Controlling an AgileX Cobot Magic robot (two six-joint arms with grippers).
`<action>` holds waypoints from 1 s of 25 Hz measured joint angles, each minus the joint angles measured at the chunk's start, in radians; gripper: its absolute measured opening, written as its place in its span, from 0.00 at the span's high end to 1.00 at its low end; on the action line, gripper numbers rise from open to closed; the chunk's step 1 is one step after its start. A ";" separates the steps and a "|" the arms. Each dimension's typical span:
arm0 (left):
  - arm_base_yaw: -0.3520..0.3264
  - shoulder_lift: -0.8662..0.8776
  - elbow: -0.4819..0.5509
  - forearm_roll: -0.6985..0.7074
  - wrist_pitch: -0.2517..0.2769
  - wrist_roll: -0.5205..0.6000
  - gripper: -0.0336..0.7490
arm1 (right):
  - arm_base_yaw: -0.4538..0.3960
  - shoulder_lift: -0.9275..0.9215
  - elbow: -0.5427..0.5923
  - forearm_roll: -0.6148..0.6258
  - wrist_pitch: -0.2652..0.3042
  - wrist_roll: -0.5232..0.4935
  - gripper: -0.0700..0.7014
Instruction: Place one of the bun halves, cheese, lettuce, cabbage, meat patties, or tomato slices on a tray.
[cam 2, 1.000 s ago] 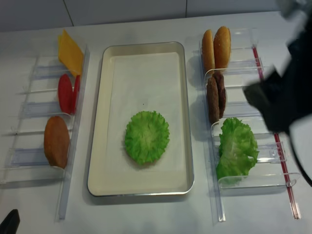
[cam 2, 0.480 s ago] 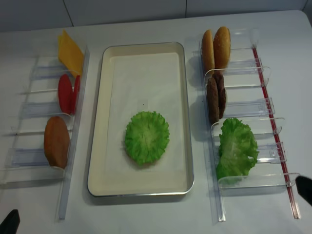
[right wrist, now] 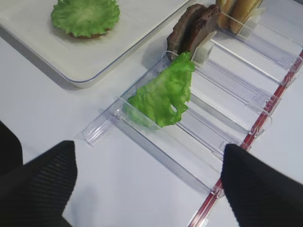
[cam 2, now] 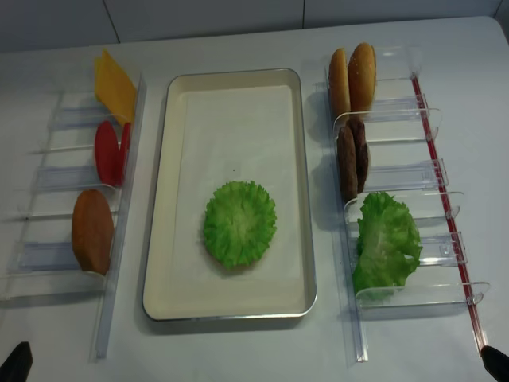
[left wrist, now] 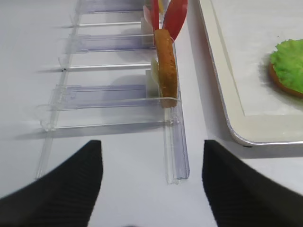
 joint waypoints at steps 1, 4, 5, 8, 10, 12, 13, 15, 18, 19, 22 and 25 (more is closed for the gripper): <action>0.000 0.000 0.000 0.000 0.000 0.000 0.42 | 0.000 -0.022 0.004 0.000 -0.002 0.000 0.10; 0.000 0.000 0.000 0.000 0.000 0.000 0.42 | 0.000 -0.082 0.024 0.000 -0.004 -0.005 0.10; 0.000 0.000 0.000 0.000 0.000 0.000 0.42 | 0.000 -0.102 0.032 0.002 -0.004 -0.005 0.10; 0.000 0.000 0.000 0.000 0.000 0.000 0.42 | 0.000 -0.150 0.049 0.002 -0.002 -0.009 0.10; 0.000 0.000 0.000 0.000 0.000 0.000 0.42 | 0.000 -0.177 0.056 0.004 0.004 -0.013 0.10; 0.000 0.000 0.000 0.000 0.000 0.000 0.42 | 0.000 -0.189 0.065 0.004 0.008 -0.014 0.10; 0.000 0.000 0.000 0.000 0.000 0.000 0.42 | 0.000 -0.189 0.067 0.004 0.015 -0.014 0.10; 0.000 0.000 0.000 0.000 0.000 0.000 0.42 | 0.000 -0.189 0.067 0.007 0.018 -0.014 0.10; 0.000 0.000 0.000 0.000 0.000 0.000 0.42 | 0.000 -0.189 0.067 0.005 0.018 -0.008 0.10; 0.000 0.000 0.000 -0.001 0.000 0.000 0.42 | 0.000 -0.189 0.067 0.005 0.018 0.000 0.11; 0.000 0.000 0.000 -0.001 0.000 0.000 0.42 | 0.000 -0.189 0.067 0.003 0.018 0.000 0.13; 0.000 0.000 0.000 -0.001 0.000 0.000 0.42 | 0.000 -0.189 0.067 0.003 0.018 0.000 0.16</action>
